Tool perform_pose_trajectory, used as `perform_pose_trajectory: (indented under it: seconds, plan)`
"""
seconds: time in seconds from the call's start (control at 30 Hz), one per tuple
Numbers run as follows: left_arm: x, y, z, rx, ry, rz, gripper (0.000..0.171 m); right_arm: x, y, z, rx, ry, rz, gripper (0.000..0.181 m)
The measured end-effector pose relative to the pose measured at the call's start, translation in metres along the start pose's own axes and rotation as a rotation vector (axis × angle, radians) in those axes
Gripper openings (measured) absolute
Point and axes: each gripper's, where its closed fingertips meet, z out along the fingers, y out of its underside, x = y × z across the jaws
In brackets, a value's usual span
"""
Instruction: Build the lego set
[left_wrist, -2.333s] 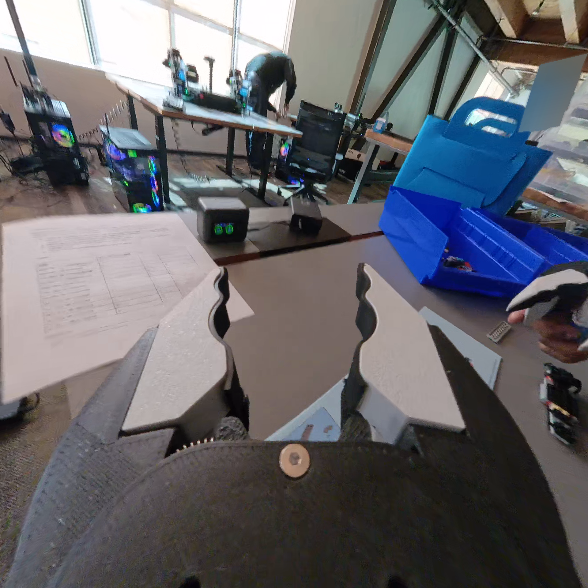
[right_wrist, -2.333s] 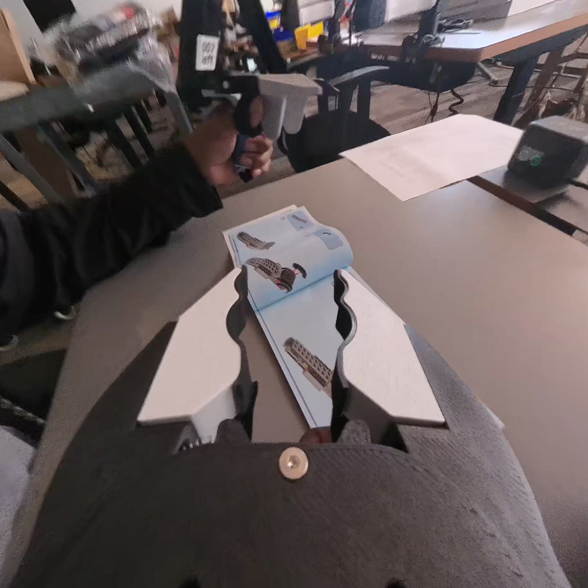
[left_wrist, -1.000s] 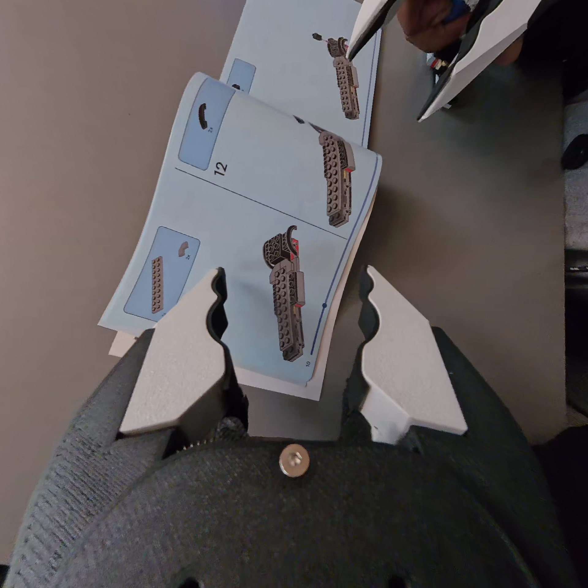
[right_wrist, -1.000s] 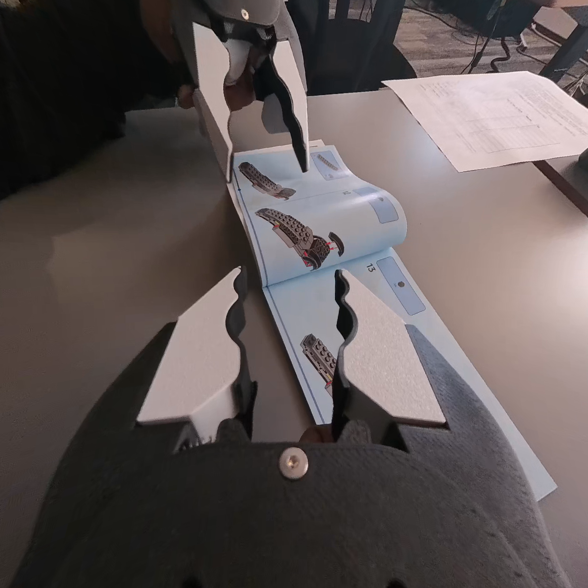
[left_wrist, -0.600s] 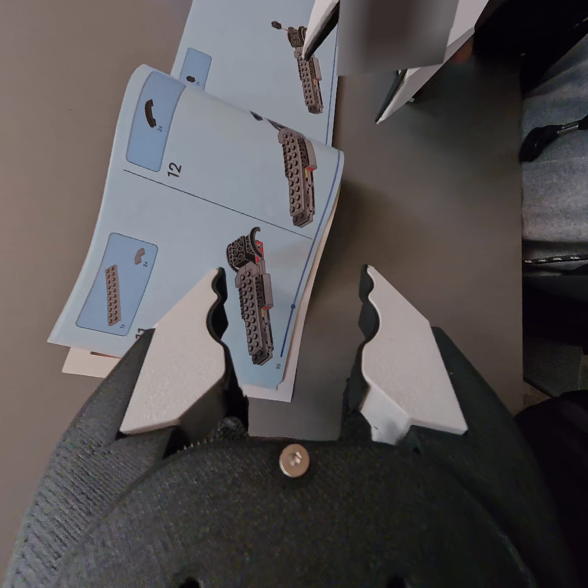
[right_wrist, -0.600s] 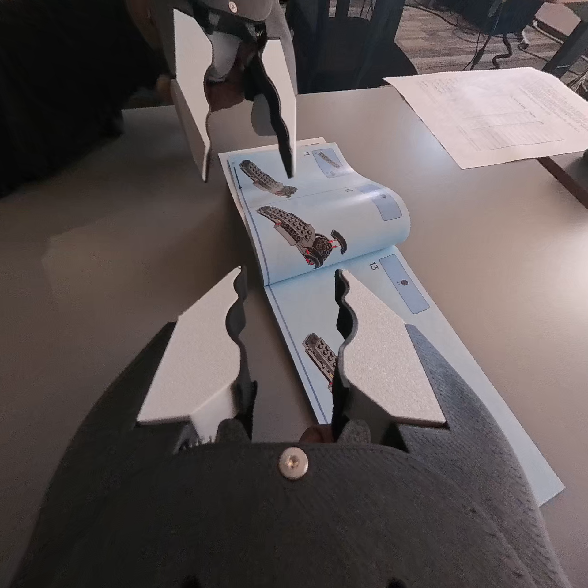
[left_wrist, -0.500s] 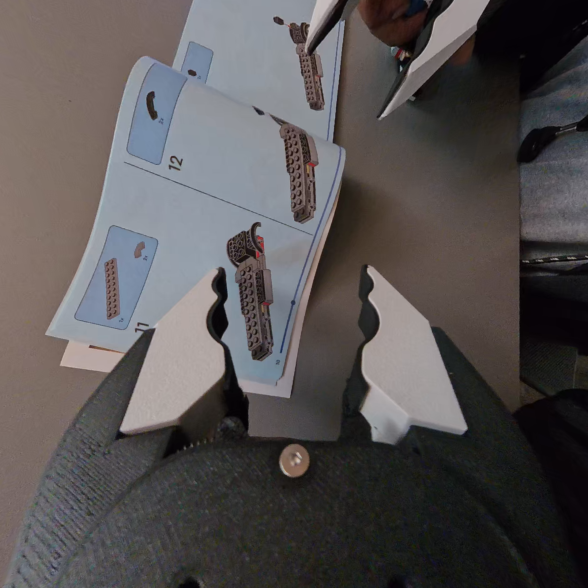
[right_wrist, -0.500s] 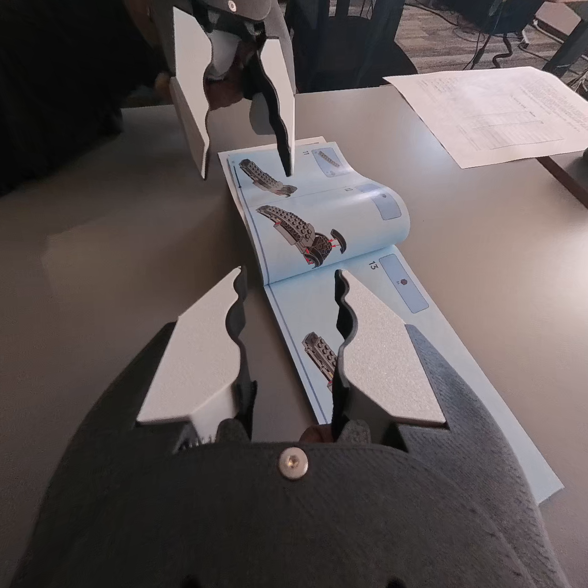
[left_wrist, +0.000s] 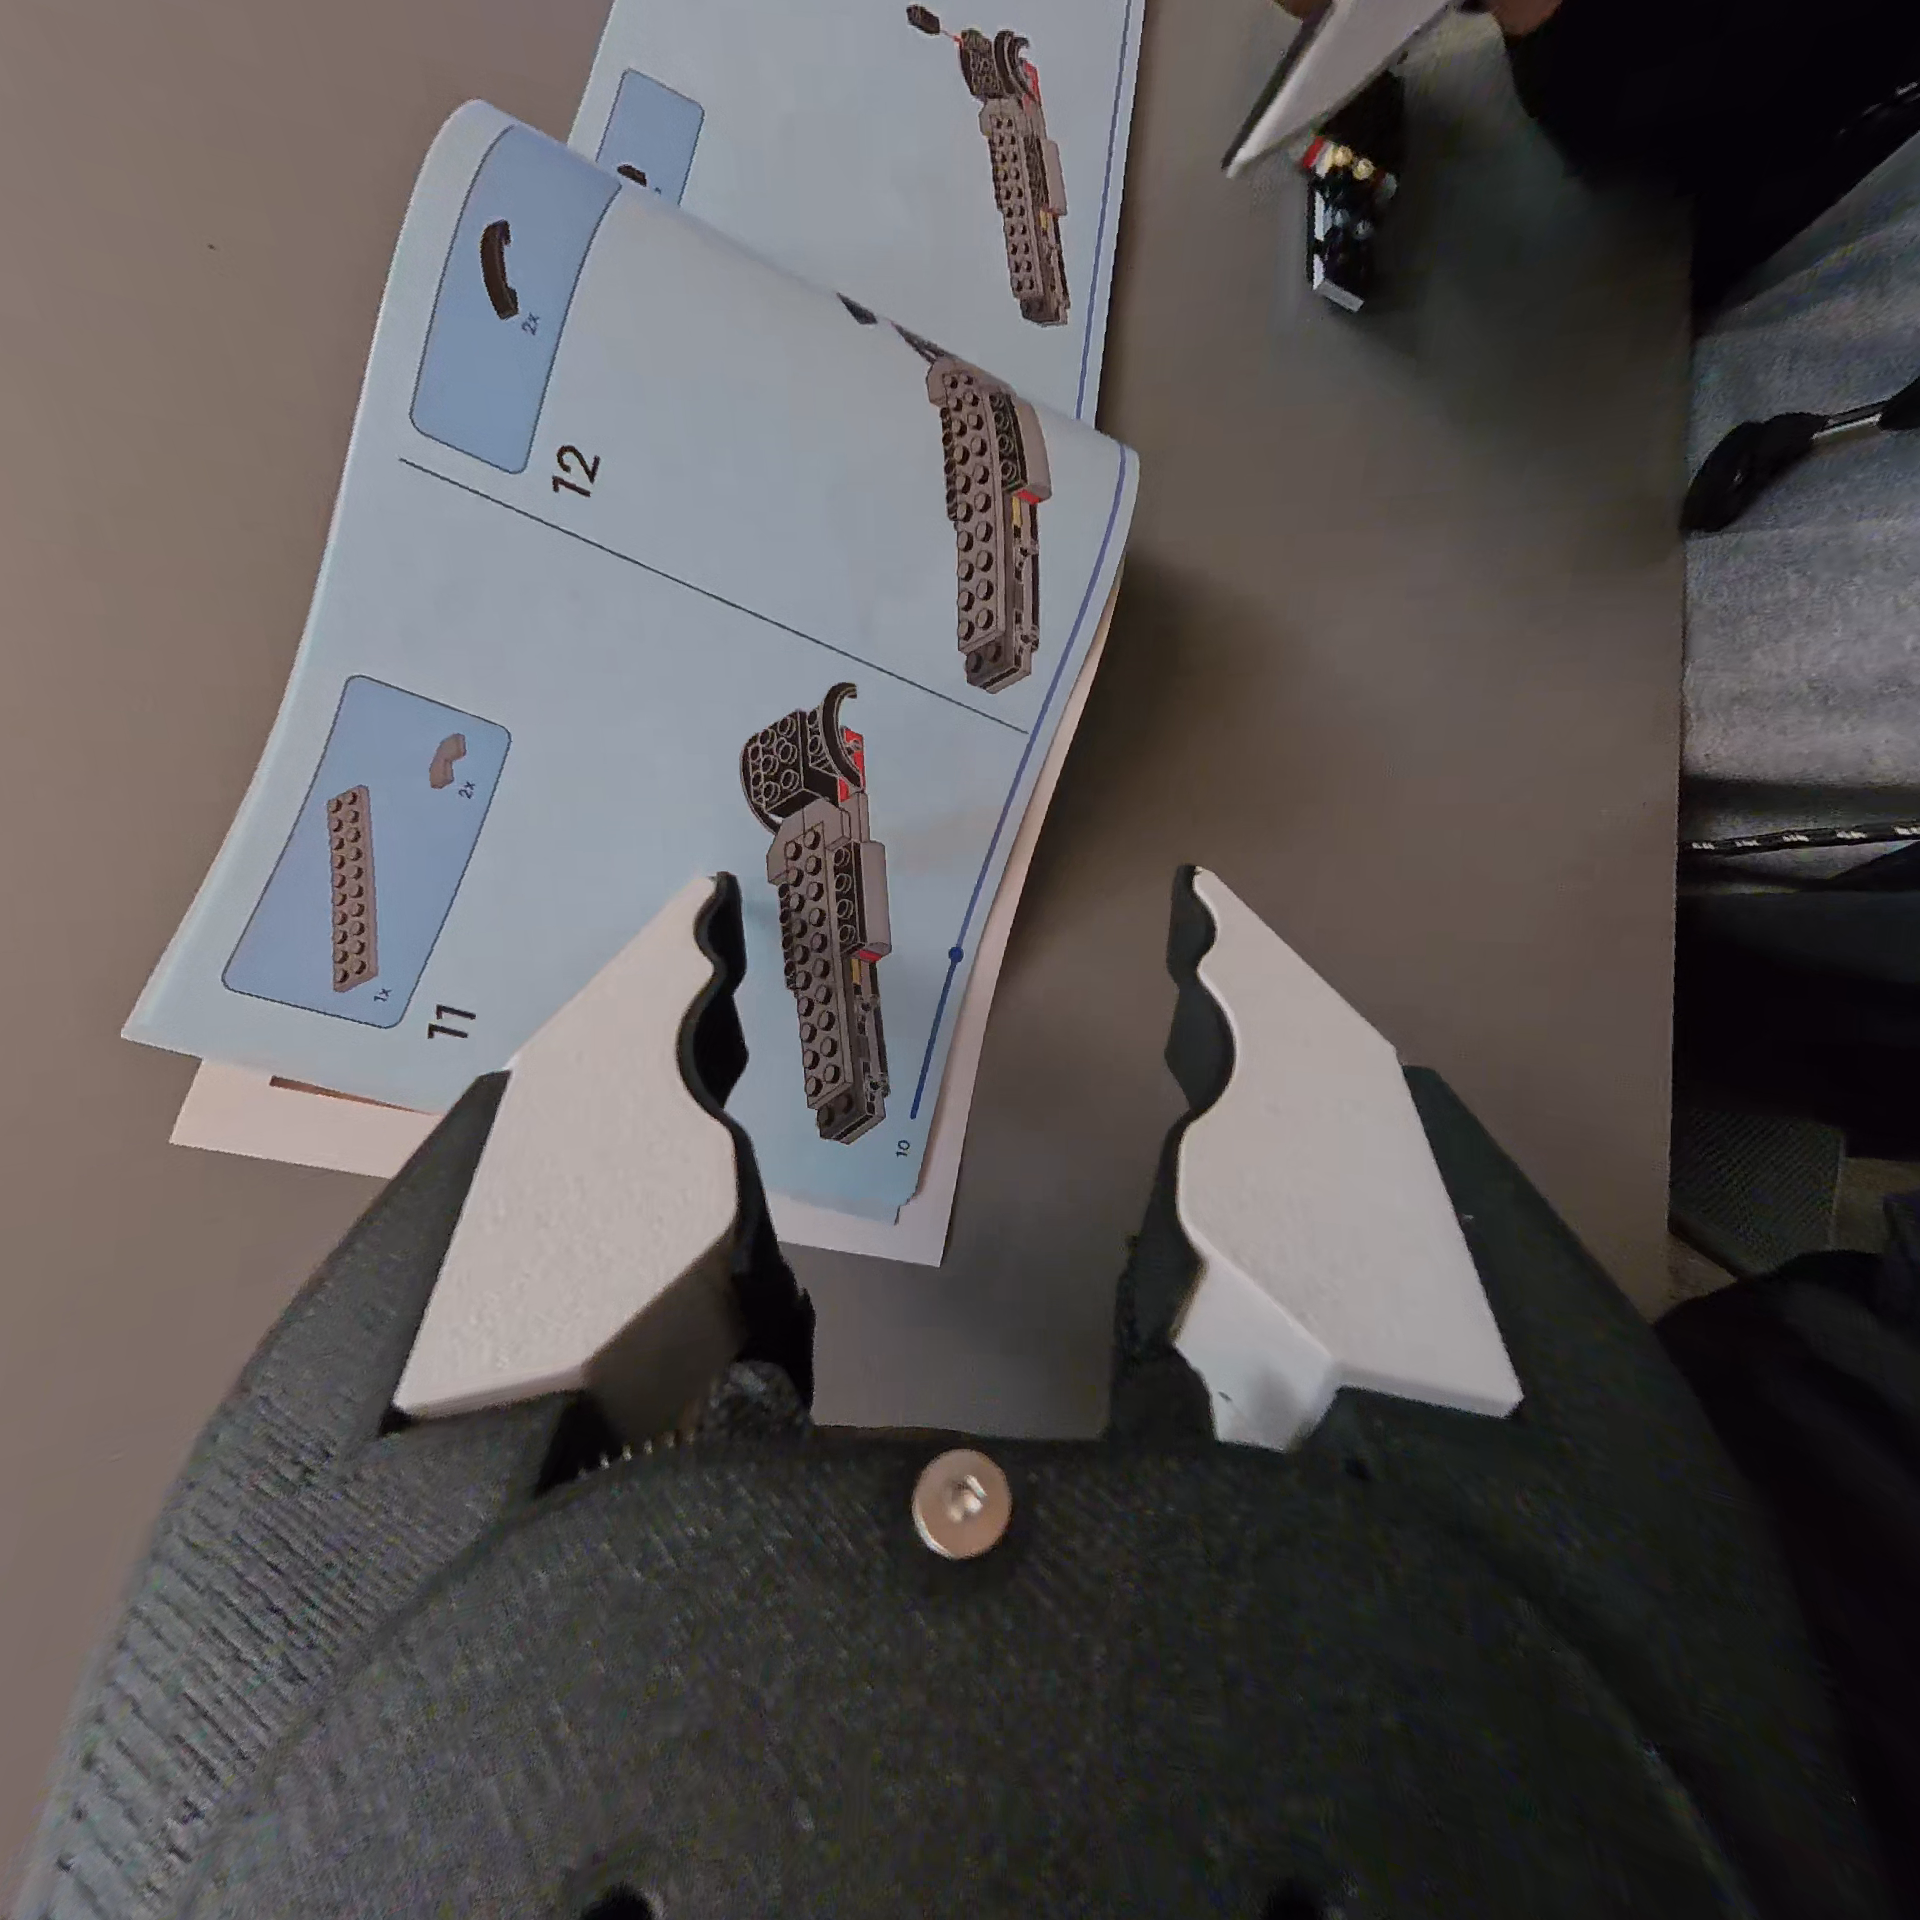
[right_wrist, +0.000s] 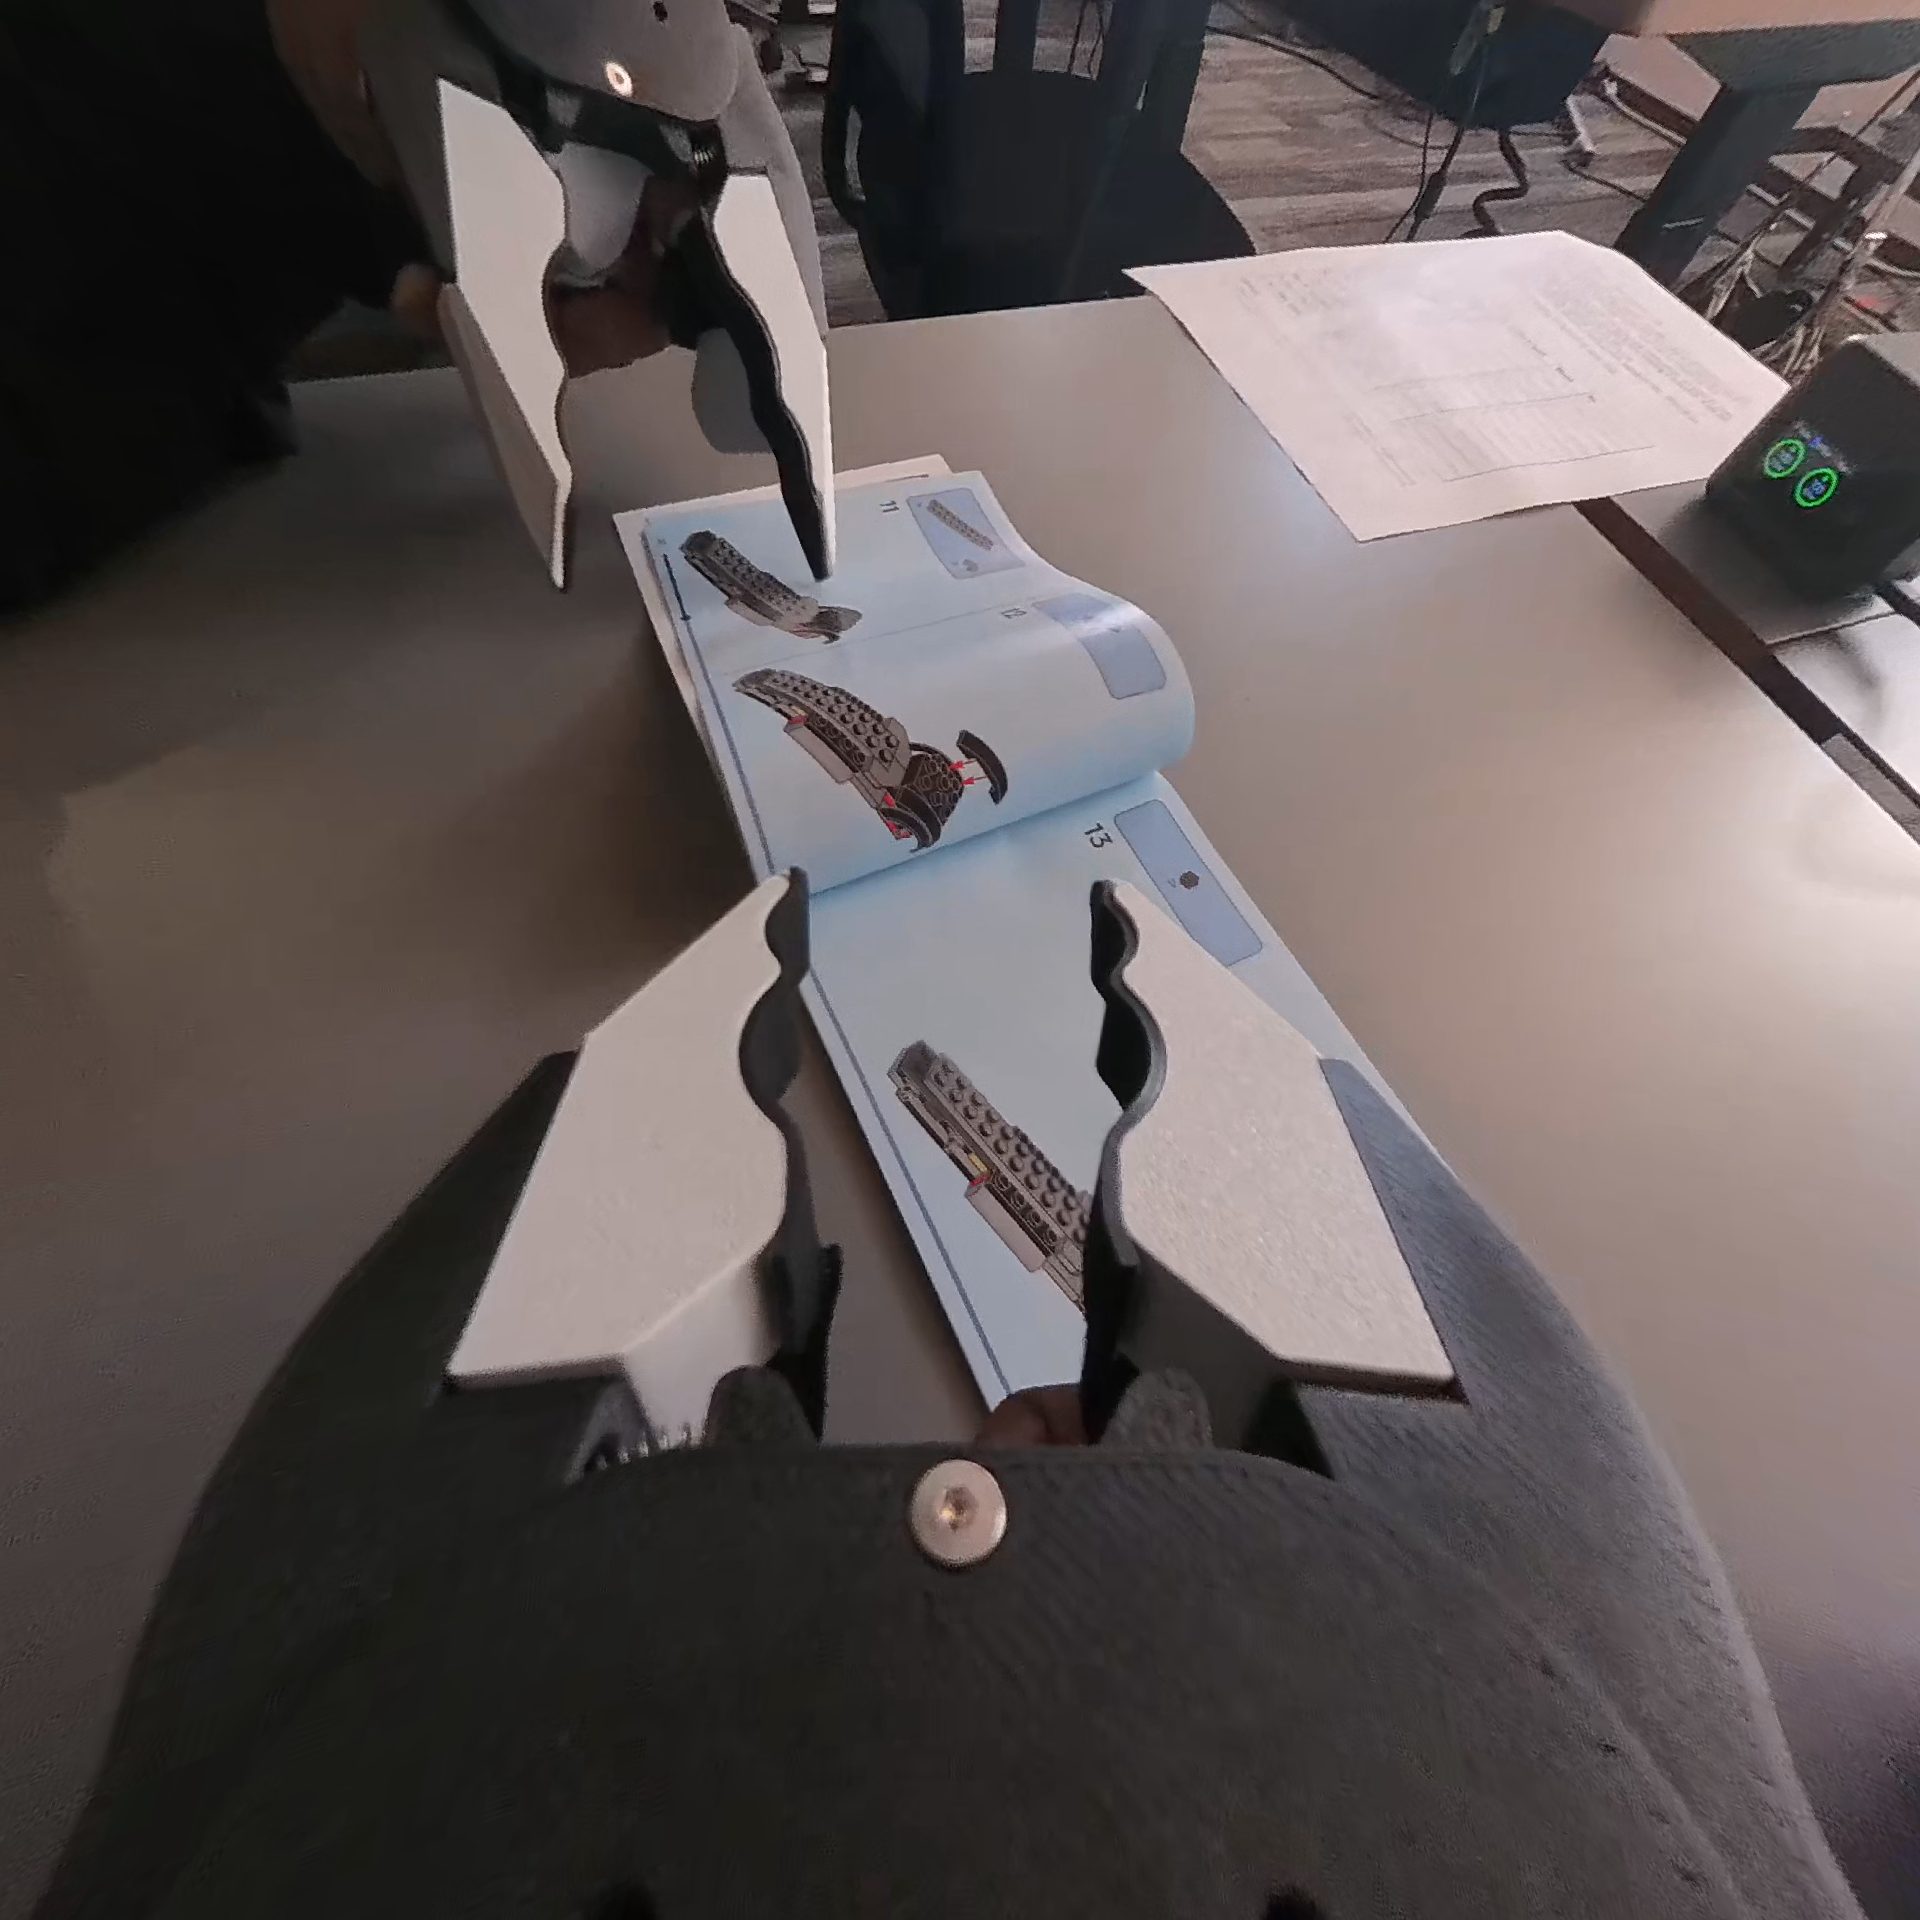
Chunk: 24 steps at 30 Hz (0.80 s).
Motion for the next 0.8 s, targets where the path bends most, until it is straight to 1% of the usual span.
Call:
perform_pose_trajectory:
  seconds: [0.17, 0.43, 0.6, 0.8]
  plan:
    - [0.000, 0.001, 0.004, -0.015, 0.005, -0.001, 0.081, 0.013, 0.002, -0.007, -0.010, 0.033, 0.010, 0.058]
    - [0.000, -0.001, 0.005, -0.016, 0.004, 0.001, 0.081, 0.035, 0.003, -0.025, 0.021, 0.074, 0.081, 0.056]
    - [0.001, -0.002, 0.008, -0.019, 0.008, 0.006, 0.080, 0.036, 0.007, -0.025, 0.014, 0.072, 0.084, 0.056]
    - [0.004, -0.006, 0.014, -0.022, 0.018, 0.025, 0.080, 0.028, 0.012, -0.018, -0.006, 0.049, 0.057, 0.056]
